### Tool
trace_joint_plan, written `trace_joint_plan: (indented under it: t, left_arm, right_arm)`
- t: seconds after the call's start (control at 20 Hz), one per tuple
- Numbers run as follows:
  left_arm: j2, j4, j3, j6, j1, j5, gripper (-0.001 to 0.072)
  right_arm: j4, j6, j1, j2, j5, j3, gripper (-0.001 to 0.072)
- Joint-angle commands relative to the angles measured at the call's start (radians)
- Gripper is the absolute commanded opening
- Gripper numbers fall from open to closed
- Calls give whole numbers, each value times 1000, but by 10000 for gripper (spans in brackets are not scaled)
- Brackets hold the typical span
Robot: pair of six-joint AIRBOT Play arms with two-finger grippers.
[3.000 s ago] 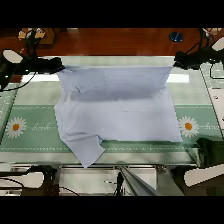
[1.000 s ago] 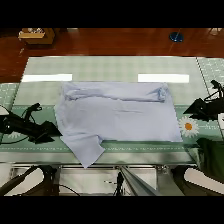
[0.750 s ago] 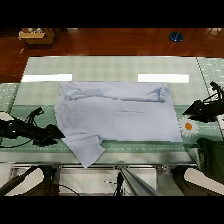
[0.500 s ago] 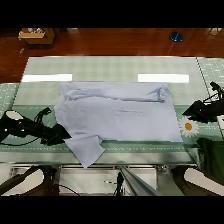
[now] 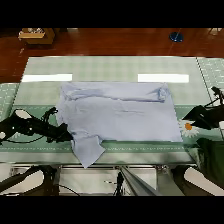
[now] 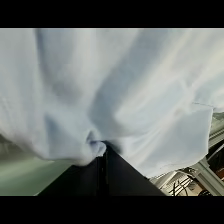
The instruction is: Fold the shirts.
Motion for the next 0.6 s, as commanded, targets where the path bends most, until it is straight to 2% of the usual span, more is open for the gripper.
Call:
trace_joint_plan:
  t: [0.0,0.35,0.55]
  left_arm:
    - [12,6,0,16,8,-8,31]
    - [16,-13,0,38,8,-8,31]
    - [16,-27,0,45,8,-8,32]
  right_arm:
    - [-20,-10,-69,3,-21,-102,588]
    - [-23,-16,-98,2,-97,-209,585]
    - [-3,-14,-36,2,-183,-305,580]
